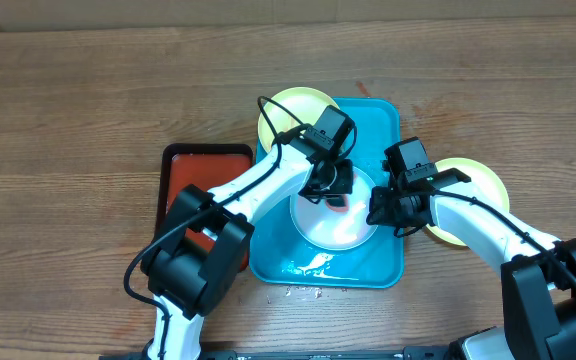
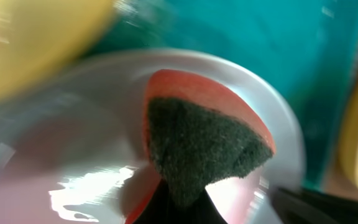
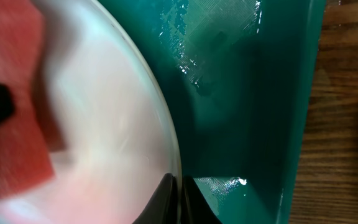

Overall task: Clean dirty plates on tray and stack at the side
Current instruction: 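Scrub the light-blue plate with the sponge while the right gripper holds its rim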

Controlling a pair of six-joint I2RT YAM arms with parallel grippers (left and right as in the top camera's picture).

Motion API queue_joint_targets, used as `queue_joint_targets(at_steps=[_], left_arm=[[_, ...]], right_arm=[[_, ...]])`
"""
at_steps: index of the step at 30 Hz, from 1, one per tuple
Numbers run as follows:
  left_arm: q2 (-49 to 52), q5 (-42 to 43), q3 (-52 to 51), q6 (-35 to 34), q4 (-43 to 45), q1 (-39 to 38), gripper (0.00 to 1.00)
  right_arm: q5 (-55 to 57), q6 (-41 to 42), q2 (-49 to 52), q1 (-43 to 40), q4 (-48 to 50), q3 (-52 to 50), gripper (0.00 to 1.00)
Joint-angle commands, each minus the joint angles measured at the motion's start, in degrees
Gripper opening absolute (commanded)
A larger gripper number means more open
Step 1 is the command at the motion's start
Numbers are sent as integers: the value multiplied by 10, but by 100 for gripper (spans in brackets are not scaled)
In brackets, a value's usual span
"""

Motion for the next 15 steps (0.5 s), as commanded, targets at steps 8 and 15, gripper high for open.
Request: queue_joint_targets(at_steps=[8,15], left_arm=[[30,54,-6,-32,-82,-12,4],[29,-55,-4,-64,-201,11,4]], right_arm=[[-1,-9,3,2,1,7,4],[-1,-9,3,2,3,7,4]])
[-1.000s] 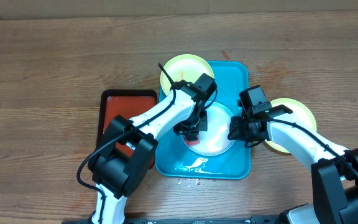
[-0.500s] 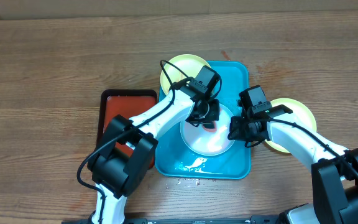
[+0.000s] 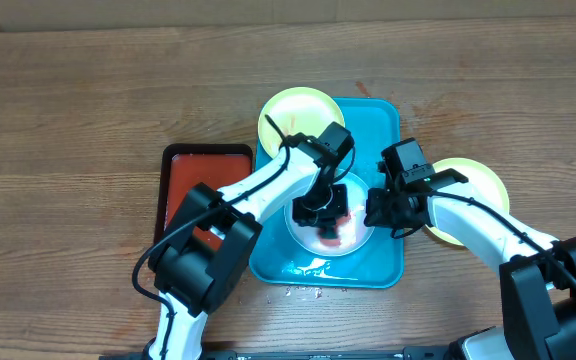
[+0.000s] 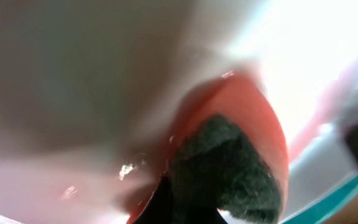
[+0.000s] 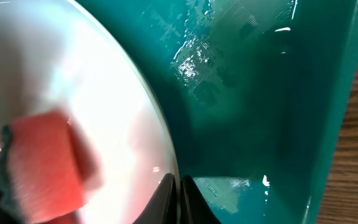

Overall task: Clean dirty plates on tray and stack at the side
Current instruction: 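Scrub the light-blue plate with the sponge while the right gripper holds its rim, then return the sponge to the red tray with the left gripper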

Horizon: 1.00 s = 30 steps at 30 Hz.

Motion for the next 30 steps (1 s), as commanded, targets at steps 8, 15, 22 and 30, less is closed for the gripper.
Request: queue_joint_targets(at_steps=[8,15,22,30], left_arm=[[10,-239,-2,-33,-69,54,4],[-19,-282,27,-42,-137,54,4],[-157,-268,38,-14,-161,64,4],[-251,-355,27,18,-240,154,4]], right_arm=[[14,-7,2,-3,4,7,4],[14,-7,2,-3,3,7,4],[14,-7,2,-3,-5,7,4],[-14,-8,2,-3,-9,7,4]])
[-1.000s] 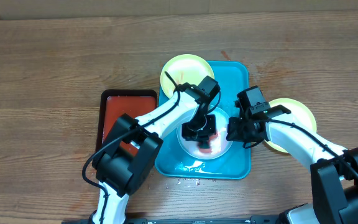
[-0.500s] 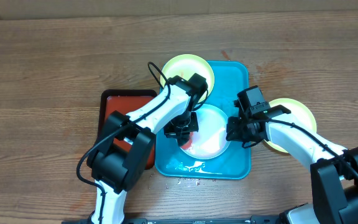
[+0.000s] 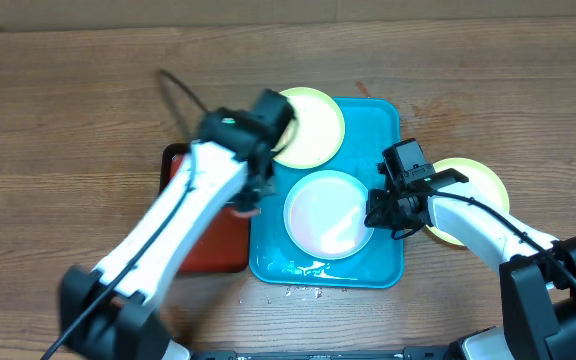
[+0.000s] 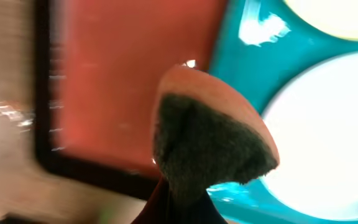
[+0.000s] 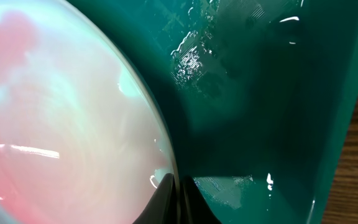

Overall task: Clean dirty plates on tray and stack at the side
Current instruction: 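Return the sponge to the red tray with the left gripper, then lift the light-blue plate with the right gripper and tilt it over the red tray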

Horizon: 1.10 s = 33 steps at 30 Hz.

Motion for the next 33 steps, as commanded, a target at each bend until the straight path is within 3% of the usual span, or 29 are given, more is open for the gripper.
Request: queue_joint_targets(at_steps=[1,7,13,14,17,21,26,33], left_arm=[[-6,-45,-10,40,-1,61,4],[-4,38,-153,118,136,141,4],[-4,68,-261,126,254,183,4],[-4,70,-261,126,254,187,13],[-9,93,-253,126,248,198,21],[-28,100,-221,128,206,210,43],[-79,99,-156,141,137,236,75],[-154,100,-31,141,39,298,96]], right_arm=[[0,-3,2,-2,-1,7,4],[0,-3,2,-2,5,7,4],[0,-4,2,-2,2,7,4],[-1,-4,2,-2,2,7,4],[-1,-3,0,-2,2,10,4],[23,-4,-19,3,-59,50,4],[92,-19,-50,32,-152,148,4],[188,-53,-52,124,-197,280,4]])
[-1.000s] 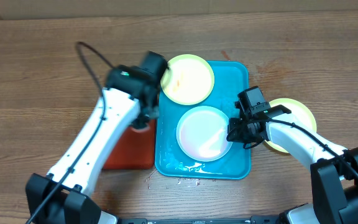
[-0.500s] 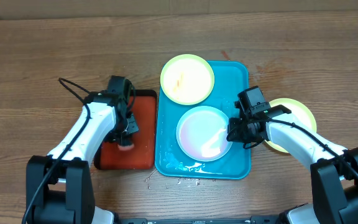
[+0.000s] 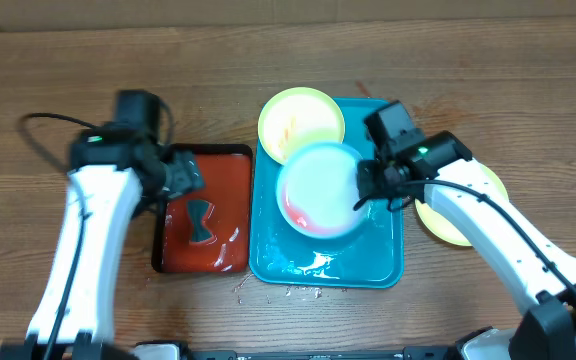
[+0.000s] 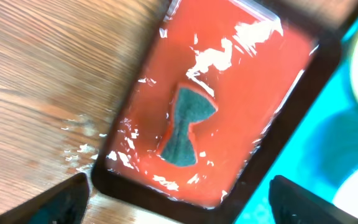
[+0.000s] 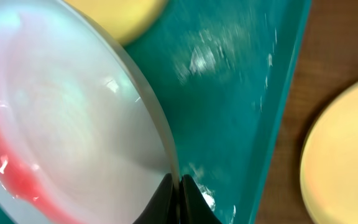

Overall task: Clean dirty plates on tray and stack at the side
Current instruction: 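Lift the light-blue plate with the right gripper and tilt it over the red tray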

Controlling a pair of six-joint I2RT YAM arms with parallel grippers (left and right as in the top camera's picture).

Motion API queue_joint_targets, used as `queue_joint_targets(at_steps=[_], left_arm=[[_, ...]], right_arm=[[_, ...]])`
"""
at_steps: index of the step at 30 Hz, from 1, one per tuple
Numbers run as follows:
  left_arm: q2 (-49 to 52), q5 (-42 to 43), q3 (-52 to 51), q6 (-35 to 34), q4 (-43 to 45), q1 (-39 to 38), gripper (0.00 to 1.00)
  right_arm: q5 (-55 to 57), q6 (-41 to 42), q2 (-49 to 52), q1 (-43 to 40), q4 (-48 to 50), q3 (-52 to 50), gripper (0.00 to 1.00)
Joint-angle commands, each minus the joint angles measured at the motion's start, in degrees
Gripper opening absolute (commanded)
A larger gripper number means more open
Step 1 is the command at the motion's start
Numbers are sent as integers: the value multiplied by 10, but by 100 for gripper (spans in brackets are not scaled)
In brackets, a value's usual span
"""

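Note:
My right gripper [image 3: 362,193] [image 5: 178,186] is shut on the right rim of a white plate [image 3: 318,185] [image 5: 73,118]. It holds the plate raised and tilted over the blue tray [image 3: 388,262] [image 5: 241,112], and reddish water is pooled at the plate's low left side. A yellow-green plate [image 3: 301,120] lies at the tray's far left corner. A dark green sponge [image 3: 200,222] [image 4: 187,127] lies in the red tray [image 3: 230,170] [image 4: 253,93]. My left gripper [image 3: 183,177] [image 4: 182,208] hangs open above it, holding nothing.
Another yellow plate [image 3: 468,220] [image 5: 347,162] lies on the wooden table right of the blue tray. Water is spilled in the blue tray's near part and as drops on the table in front of it. The red tray is wet.
My left gripper held the sponge over the red tray's edge. Now the sponge lies in that tray and the gripper is open, farther left. My right gripper has raised and tilted the white plate.
At the first two moments the sponge in my left gripper was on the white plate, my right gripper pinching the plate's rim. Then the sponge was over the red tray. Now it lies there, and the plate is up off the blue tray.

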Motion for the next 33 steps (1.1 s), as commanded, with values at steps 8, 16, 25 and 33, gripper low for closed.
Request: queue_joint_targets(at_steps=[8,16,25,33], left_arm=[[-90,2,129,6,-77,33,100],[-123,-14,132,6,-80,33,100],[-114,-19,130,6,-91,33,100],[-110,-19,130,6,-91,33,100]], right_arm=[[209,-19,-6,207,143,52,4],[388,-19,43,302,218,52,4],[555,-20,47,373,250,52,4],[652,-20,47,422,251,52,4]])
